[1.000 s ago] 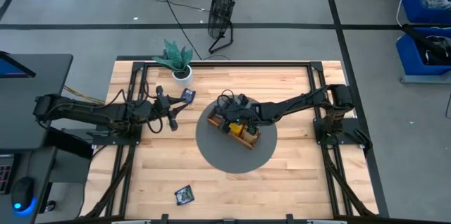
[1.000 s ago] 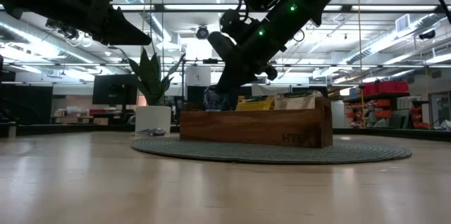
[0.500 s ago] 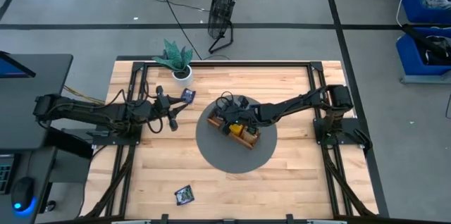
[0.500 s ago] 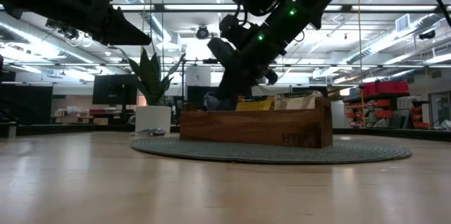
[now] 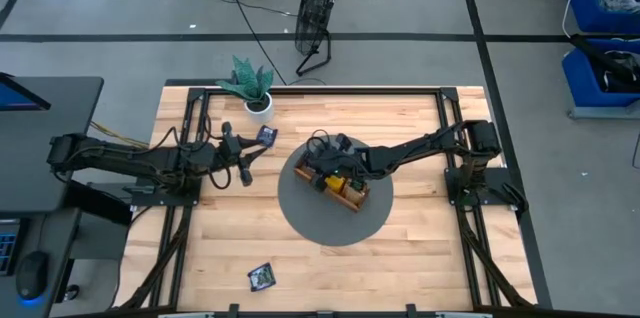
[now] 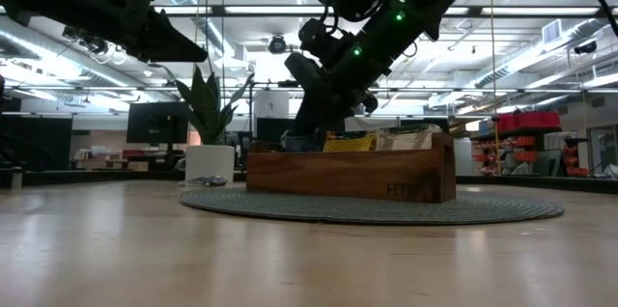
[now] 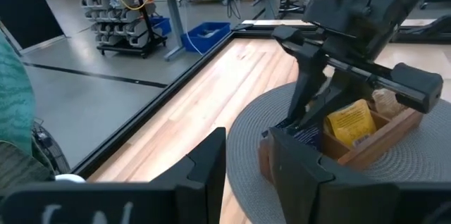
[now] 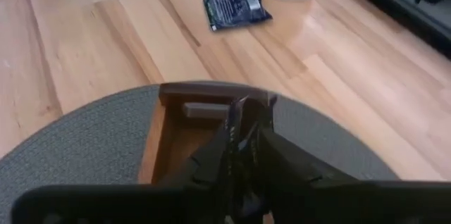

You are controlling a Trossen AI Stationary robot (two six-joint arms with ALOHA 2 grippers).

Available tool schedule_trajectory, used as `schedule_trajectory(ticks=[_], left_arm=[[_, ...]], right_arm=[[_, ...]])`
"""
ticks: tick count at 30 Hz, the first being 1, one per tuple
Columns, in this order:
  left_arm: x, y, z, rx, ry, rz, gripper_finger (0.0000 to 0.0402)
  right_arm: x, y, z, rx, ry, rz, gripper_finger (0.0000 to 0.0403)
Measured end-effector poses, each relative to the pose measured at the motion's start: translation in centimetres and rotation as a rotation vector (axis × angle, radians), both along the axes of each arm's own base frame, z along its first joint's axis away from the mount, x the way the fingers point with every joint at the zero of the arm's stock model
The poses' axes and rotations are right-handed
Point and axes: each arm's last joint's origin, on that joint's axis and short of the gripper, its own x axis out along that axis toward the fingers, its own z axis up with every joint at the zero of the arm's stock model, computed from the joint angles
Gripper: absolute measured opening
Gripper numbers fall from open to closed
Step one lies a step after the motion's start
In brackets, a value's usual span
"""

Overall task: Pick & Place Tea
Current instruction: Put the dark blue tea bag into the left section of the wooden organizer

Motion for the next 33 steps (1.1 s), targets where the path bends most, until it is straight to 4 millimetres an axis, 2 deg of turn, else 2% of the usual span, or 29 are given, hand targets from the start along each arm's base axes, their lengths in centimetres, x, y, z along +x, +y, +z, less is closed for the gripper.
schedule_trajectory(ticks=[8,16,21,25,29,33], left_arm=[[0.1,-0.5,-0.4,-0.093,0.011,-0.155,0.0112],[-0.1,-1.0,-1.5,-0.265,0.103,-0.305,0.0112],[-0.2,-2.0,-1.6,-0.396,0.119,-0.461,0.0112],[-0.3,-3.0,-1.6,-0.414,0.136,-0.552,0.0112],[-0.4,-4.3,-1.9,-0.43,0.177,-0.681,0.0112],[-0.5,-5.1,-2.1,-0.441,0.202,-0.715,0.0112]], right_arm=[[0.6,1.1,1.1,-0.09,-0.07,0.101,0.013],[0.8,3.2,1.9,-0.225,-0.093,0.162,0.0137],[0.7,3.4,2.0,-0.227,-0.091,0.171,0.0137],[0.7,3.8,2.1,-0.188,-0.103,0.237,0.0137],[0.7,4.9,2.0,-0.213,-0.078,0.382,0.0137],[0.6,5.6,1.9,-0.138,-0.088,0.436,0.0134]])
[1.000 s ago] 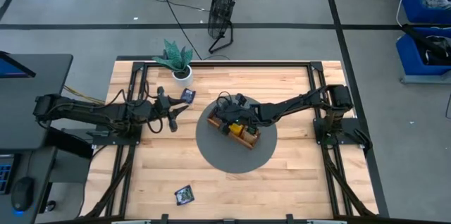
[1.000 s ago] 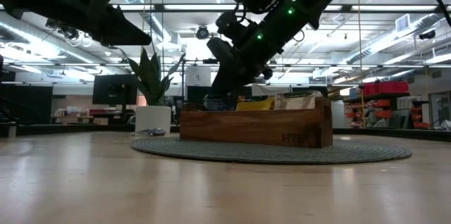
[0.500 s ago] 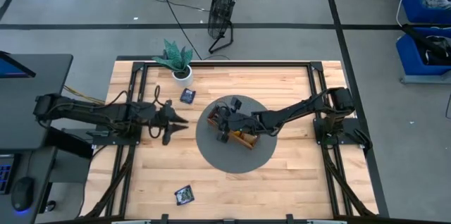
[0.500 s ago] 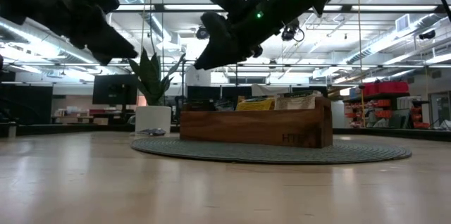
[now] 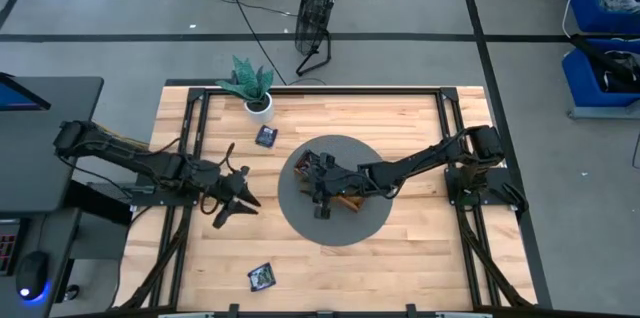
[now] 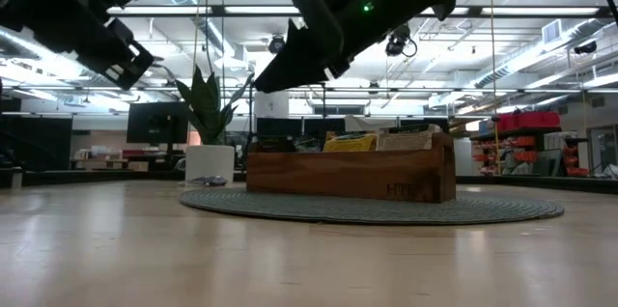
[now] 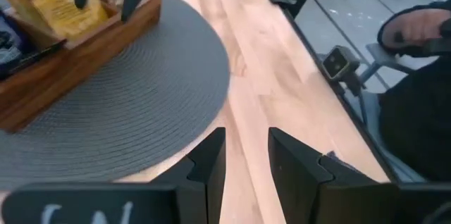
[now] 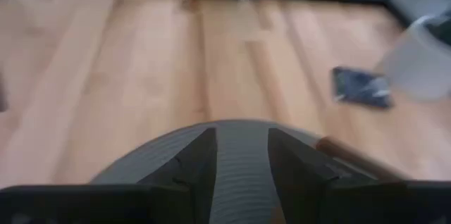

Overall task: Pick & Place Tea
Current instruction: Put the dark blue tea bag into the left section of the wooden organizer

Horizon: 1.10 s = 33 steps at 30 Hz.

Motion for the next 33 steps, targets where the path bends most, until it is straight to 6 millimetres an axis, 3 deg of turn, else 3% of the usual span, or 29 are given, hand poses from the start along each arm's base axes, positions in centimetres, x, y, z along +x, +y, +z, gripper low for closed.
schedule_trajectory(ticks=[6,13,33], left_arm=[[0.1,-0.3,-0.1,0.031,-0.004,0.012,0.0112],[0.2,-0.2,-0.3,0.057,0.002,0.034,0.0112],[0.3,-0.2,-0.4,0.084,-0.002,0.021,0.0112]], right_arm=[[0.0,-1.3,-0.6,0.14,0.041,-0.056,0.01],[0.8,-2.2,-3.0,0.23,0.063,-0.067,0.0009],[0.6,-4.2,-3.8,0.219,0.11,-0.279,0.0001]])
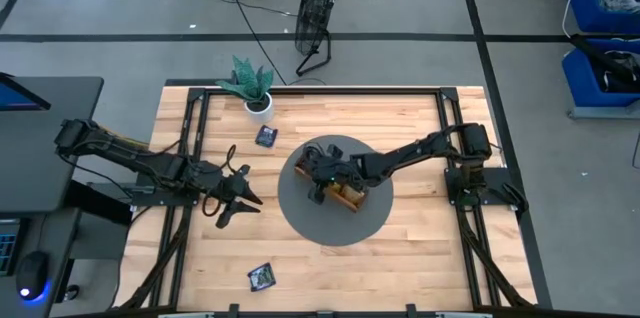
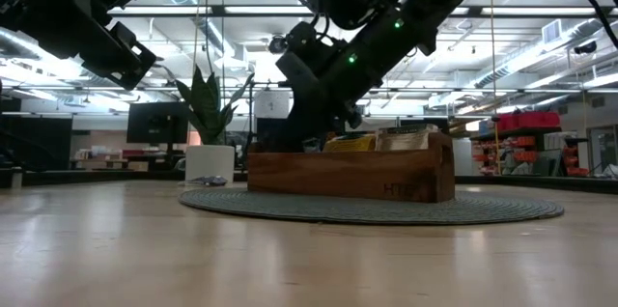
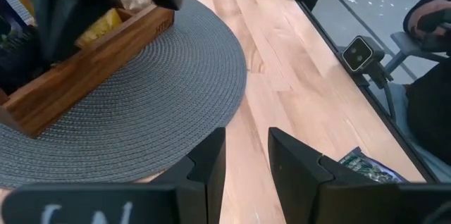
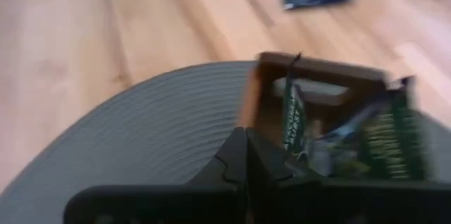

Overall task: Pick & Place Tea
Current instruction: Put the dark blue tea bag into the left section of the wooden organizer

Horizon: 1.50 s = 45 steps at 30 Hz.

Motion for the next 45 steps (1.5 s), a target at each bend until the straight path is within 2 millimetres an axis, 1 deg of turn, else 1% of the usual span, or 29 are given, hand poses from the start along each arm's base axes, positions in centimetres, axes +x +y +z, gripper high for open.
schedule_trajectory(ticks=[8,14,18,25,31,34,38,43,45], left_arm=[[0.0,0.0,0.0,0.0,0.0,0.0,0.0112],[0.0,0.0,0.0,0.0,0.0,0.0,0.0112],[0.0,0.0,0.0,-0.003,0.001,0.002,0.0112],[0.0,0.0,-0.1,-0.031,0.014,0.016,0.0112],[0.6,-0.4,-1.0,-0.058,0.079,0.032,0.0112],[1.2,-1.0,-1.7,-0.074,0.106,0.03,0.0112],[1.8,-2.4,-2.7,-0.096,0.155,-0.019,0.0113],[2.1,-3.9,-3.2,-0.138,0.149,-0.085,0.0114],[2.1,-4.4,-3.4,-0.162,0.167,-0.09,0.0122]], right_arm=[[-0.3,-0.5,0.0,-0.126,0.036,-0.146,0.0001],[-0.1,-0.6,0.9,-0.205,0.08,-0.222,0.0],[0.4,0.0,1.6,-0.208,0.063,-0.183,0.0],[0.4,1.3,1.9,-0.278,0.071,-0.145,0.0004],[0.4,2.6,3.3,-0.312,0.019,-0.073,0.0009],[0.5,3.4,3.6,-0.307,-0.007,-0.026,0.003],[0.4,4.1,3.7,-0.306,-0.007,0.019,0.0072],[0.5,4.7,3.7,-0.261,-0.018,0.114,0.0129],[0.6,5.1,3.8,-0.26,-0.037,0.124,0.0147]])
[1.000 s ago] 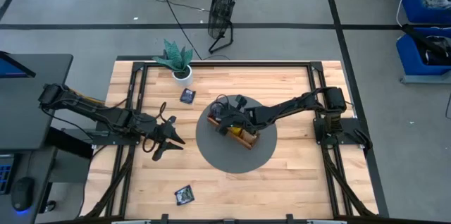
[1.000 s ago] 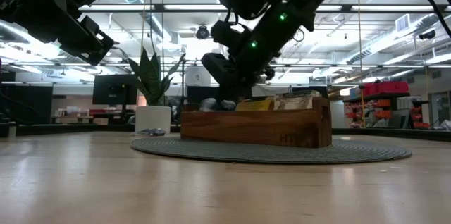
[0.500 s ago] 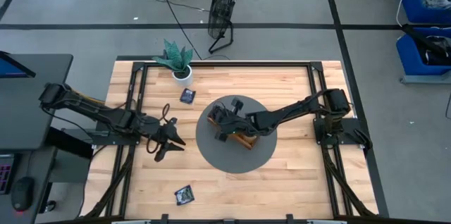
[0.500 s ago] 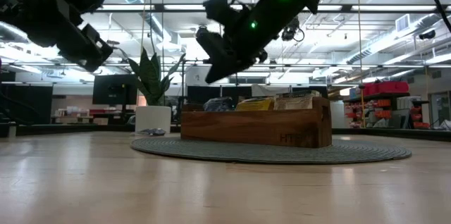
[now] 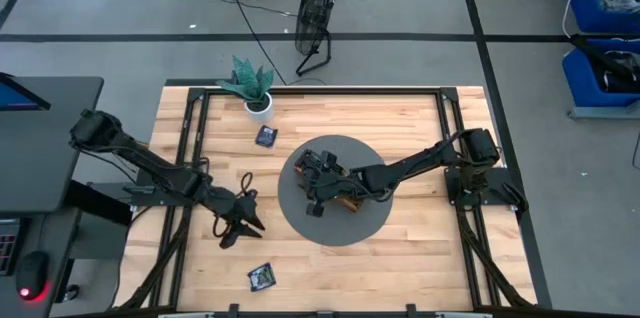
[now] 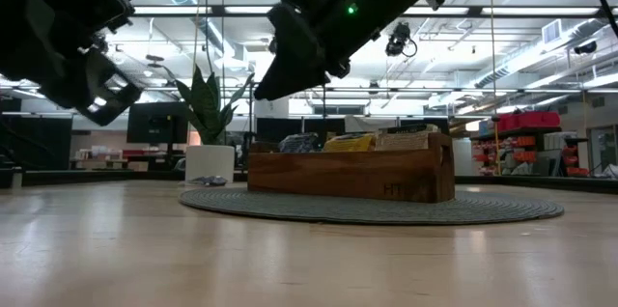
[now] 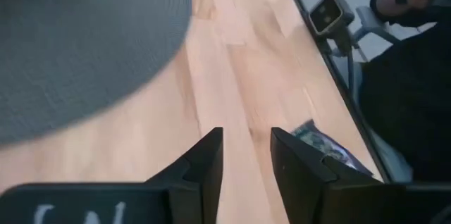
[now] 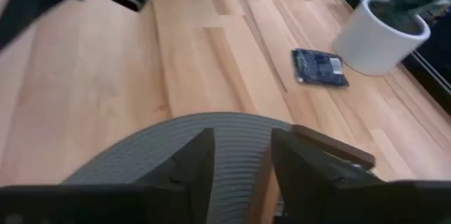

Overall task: Pick & Place Tea
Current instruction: Put the dark blue tea bag into the left section of the wooden organizer

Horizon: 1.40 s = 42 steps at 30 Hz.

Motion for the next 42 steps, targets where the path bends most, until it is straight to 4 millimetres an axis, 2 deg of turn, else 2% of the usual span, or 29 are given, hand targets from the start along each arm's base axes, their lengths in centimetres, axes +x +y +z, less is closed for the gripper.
schedule_trajectory(ticks=[7,17,23,31,37,42], left_arm=[[-0.4,-1.7,-1.1,-0.08,0.098,0.012,0.0152],[0.4,-5.3,-0.9,-0.12,0.075,-0.054,0.0215],[1.4,-7.2,-2.3,-0.005,0.202,-0.06,0.0214],[2.3,-9.0,-3.6,0.013,0.285,-0.039,0.0201],[2.3,-9.5,-4.3,0.061,0.337,0.016,0.0199],[2.3,-9.5,-4.2,0.171,0.344,0.037,0.0199]], right_arm=[[-0.4,1.1,-0.2,-0.007,0.027,0.021,0.0183],[-1.1,3.2,-0.6,-0.008,0.059,0.028,0.0187],[-1.9,4.4,-0.8,-0.053,0.08,-0.018,0.0188],[-2.3,5.5,-0.9,-0.062,0.083,-0.019,0.0188],[-2.5,5.6,-1.0,-0.085,0.087,-0.05,0.0188],[-2.6,5.6,-1.0,-0.094,0.09,-0.059,0.0188]])
